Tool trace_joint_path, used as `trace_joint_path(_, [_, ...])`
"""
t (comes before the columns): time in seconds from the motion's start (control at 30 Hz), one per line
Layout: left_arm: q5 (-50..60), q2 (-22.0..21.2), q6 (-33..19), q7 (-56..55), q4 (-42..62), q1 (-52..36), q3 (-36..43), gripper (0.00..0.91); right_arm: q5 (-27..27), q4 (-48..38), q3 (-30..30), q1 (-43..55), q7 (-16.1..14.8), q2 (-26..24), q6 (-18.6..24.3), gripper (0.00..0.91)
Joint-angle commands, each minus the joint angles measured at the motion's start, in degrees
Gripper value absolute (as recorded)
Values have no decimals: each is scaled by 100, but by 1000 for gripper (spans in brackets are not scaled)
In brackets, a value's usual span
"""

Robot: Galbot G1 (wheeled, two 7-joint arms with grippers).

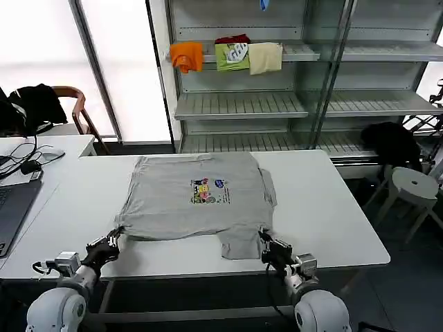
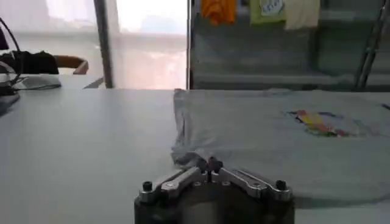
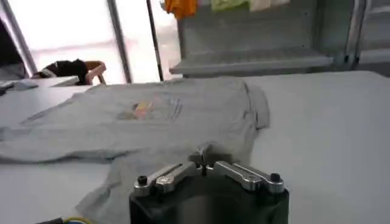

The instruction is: Fold and organize the clothes.

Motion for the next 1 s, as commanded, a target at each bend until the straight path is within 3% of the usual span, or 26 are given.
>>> trace_joint_path(0.03, [-639, -210, 148, -151, 650, -1492, 97, 0, 51, -968, -44, 1575, 102, 312, 41, 0])
trace_joint_path(0.2, [-428, -342, 109, -208, 1197, -2007, 191, 0, -76, -1719, -155, 2197, 46, 514, 22, 0])
trace_joint_path(0.6, [32, -370, -337, -222, 2270, -2305, 324, 10, -591, -3143, 7, 2841, -103, 792, 195, 0])
trace_joint_path(1.0, [352, -363, -397, -161, 2526, -2399, 425, 10, -672, -3830, 217, 3293, -127, 908, 286, 0])
